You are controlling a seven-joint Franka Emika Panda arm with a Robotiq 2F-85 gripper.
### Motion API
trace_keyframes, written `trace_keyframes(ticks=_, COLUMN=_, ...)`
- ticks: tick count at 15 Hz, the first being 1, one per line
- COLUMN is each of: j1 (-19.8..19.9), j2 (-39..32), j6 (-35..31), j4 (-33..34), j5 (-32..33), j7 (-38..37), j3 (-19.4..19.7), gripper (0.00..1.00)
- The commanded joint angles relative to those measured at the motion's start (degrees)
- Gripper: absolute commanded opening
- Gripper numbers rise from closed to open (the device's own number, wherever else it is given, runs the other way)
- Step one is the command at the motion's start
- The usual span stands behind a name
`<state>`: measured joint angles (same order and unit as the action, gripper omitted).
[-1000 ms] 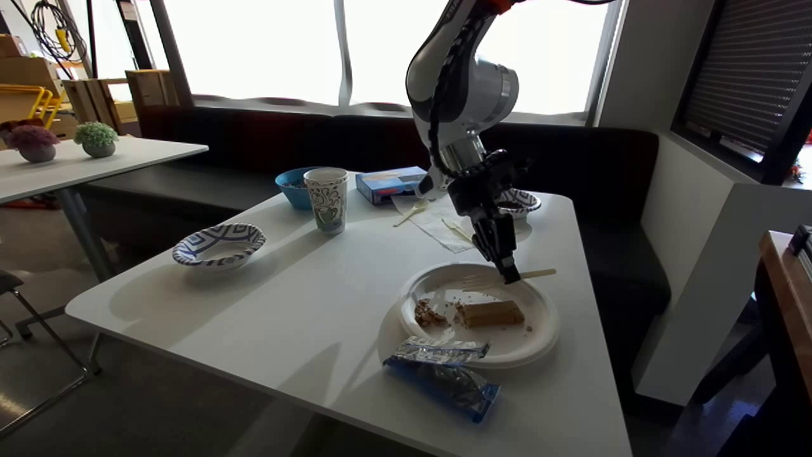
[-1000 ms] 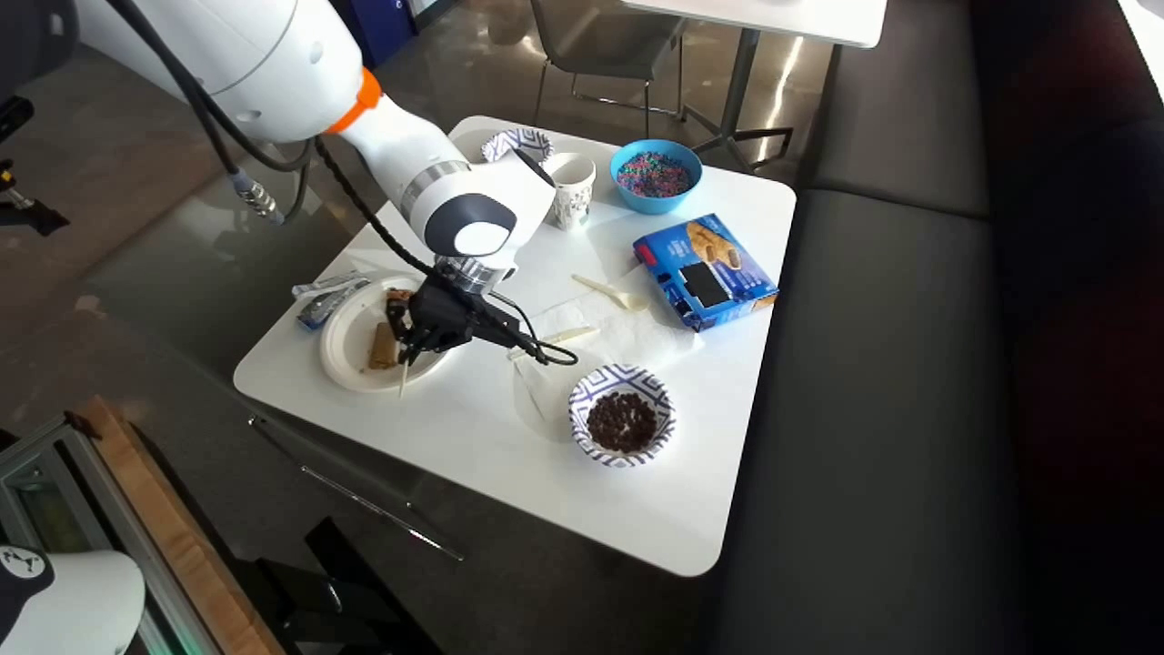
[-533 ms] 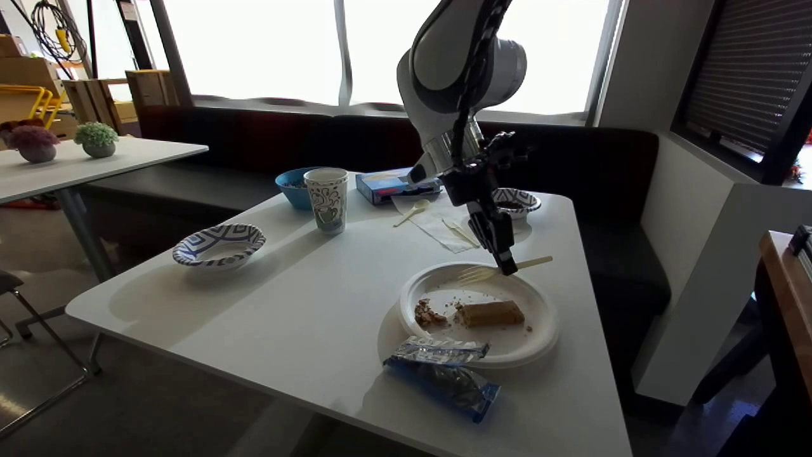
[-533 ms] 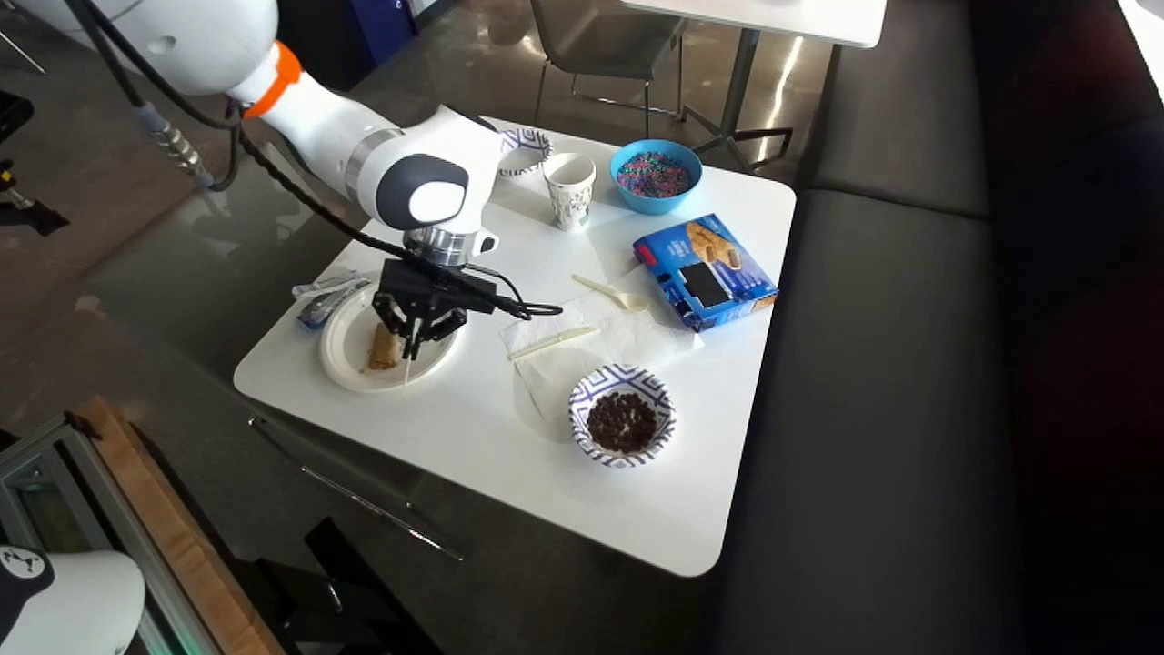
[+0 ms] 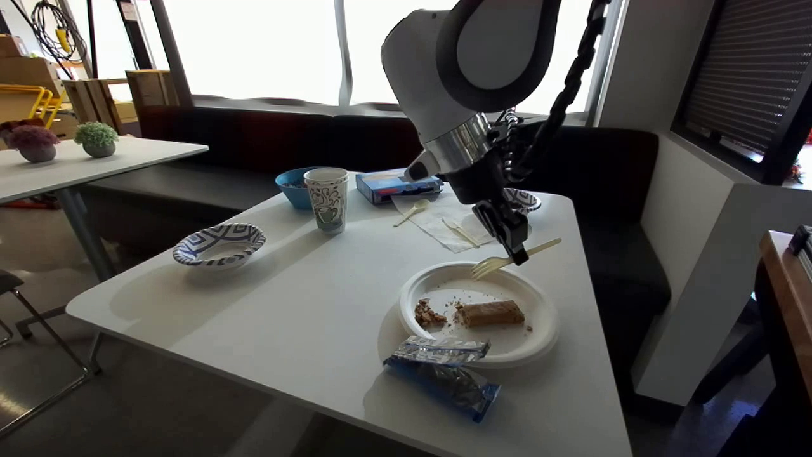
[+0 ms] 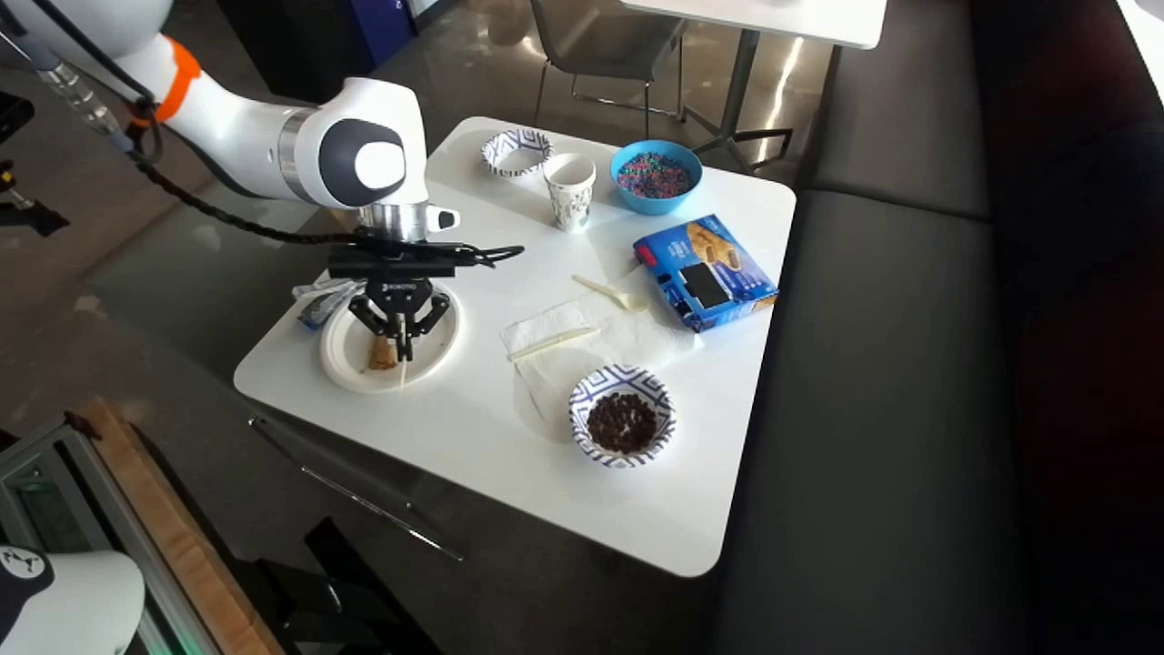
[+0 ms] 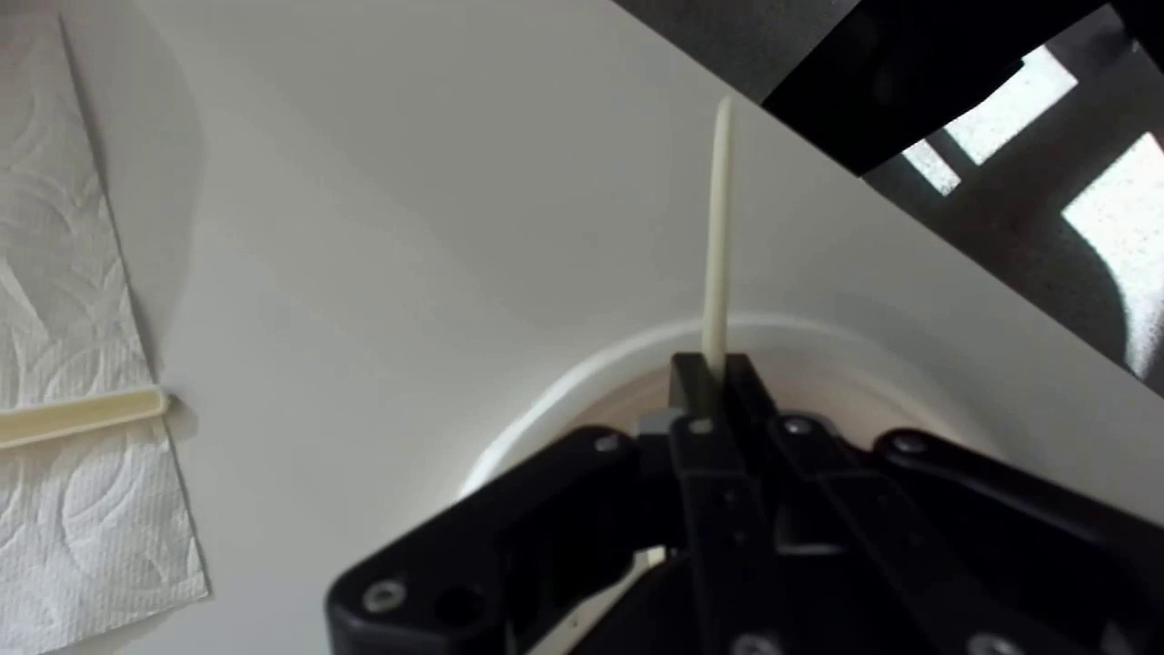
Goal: Use the fork to cut a piece of the brown object
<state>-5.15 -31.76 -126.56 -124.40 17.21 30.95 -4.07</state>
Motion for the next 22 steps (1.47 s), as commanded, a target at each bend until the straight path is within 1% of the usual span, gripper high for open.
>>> trace_keyframes(ticks=1, j1=1.1, j2=0.0, j6=0.3, j4=0.0, j5=0.9, j7=-0.7, j3=-1.1, gripper=0.06)
trace_keyframes(ticks=2, j1=1.2, j2=0.1, j6=0.3, j4=0.0, j5=1.0, j7=-0.7, j3=-1.0, gripper=0.06)
trace_keyframes(ticks=3, j1=1.2, j2=0.1, j6=0.3, j4=0.0, j5=1.0, j7=-0.7, j3=-0.9, gripper=0.02)
trace_keyframes(ticks=4, j1=0.2, j2=0.9, j6=-1.0, j4=-0.8, j5=3.3, j7=-2.2, j3=-0.2, gripper=0.02)
trace_keyframes(ticks=6, j1=-1.9, j2=1.5, j6=-1.3, j4=-1.2, j5=8.6, j7=-5.8, j3=1.5, gripper=0.02)
trace_keyframes(ticks=10, j1=-3.6, j2=2.8, j6=-4.4, j4=-3.2, j5=20.4, j7=-11.5, j3=3.4, gripper=0.02)
trace_keyframes(ticks=14, j1=-3.7, j2=5.0, j6=-13.3, j4=-7.0, j5=36.2, j7=-18.3, j3=4.9, gripper=0.02)
trace_keyframes(ticks=17, j1=-2.5, j2=6.6, j6=-21.7, j4=-9.6, j5=49.3, j7=-24.1, j3=6.0, gripper=0.02)
trace_keyframes(ticks=19, j1=-2.1, j2=7.2, j6=-25.3, j4=-10.3, j5=58.2, j7=-27.7, j3=6.6, gripper=0.02)
trace_keyframes(ticks=20, j1=-3.3, j2=7.5, j6=-27.2, j4=-10.7, j5=61.5, j7=-28.3, j3=8.1, gripper=0.02)
trace_keyframes(ticks=22, j1=-2.6, j2=8.3, j6=-30.3, j4=-11.7, j5=66.9, j7=-28.3, j3=8.3, gripper=0.02)
